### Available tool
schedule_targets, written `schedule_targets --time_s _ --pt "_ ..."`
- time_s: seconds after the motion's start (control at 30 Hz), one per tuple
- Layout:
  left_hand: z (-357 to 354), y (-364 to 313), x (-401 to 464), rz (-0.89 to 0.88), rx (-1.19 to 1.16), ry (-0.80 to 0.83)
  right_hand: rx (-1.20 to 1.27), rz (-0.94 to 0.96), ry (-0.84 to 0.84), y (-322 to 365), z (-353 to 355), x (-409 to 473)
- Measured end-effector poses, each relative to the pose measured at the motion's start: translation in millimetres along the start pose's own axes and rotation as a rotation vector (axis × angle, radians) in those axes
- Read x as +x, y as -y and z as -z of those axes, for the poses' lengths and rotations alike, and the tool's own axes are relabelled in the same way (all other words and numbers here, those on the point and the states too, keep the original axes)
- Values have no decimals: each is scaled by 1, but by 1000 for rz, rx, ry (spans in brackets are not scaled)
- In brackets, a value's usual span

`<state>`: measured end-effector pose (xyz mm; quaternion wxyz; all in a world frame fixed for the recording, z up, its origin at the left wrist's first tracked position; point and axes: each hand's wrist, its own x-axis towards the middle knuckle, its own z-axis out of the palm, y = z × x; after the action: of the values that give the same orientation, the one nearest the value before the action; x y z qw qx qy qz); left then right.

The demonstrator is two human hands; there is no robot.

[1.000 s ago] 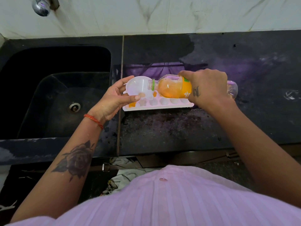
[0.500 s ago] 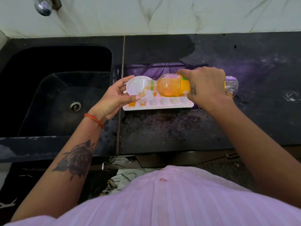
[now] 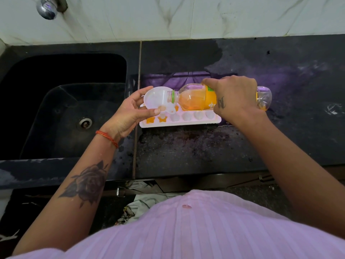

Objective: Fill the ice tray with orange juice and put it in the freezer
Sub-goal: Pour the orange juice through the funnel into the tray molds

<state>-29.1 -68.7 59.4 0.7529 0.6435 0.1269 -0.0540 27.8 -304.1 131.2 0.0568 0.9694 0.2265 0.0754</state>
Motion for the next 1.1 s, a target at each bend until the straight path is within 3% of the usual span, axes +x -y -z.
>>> schedule_targets --time_s 0.67,1.1 --pt "-17 0 13 2 2 58 167 -126 80 -23 -9 -12" --pt "-27 3 22 17 59 81 42 -100 23 -29 -8 -20"
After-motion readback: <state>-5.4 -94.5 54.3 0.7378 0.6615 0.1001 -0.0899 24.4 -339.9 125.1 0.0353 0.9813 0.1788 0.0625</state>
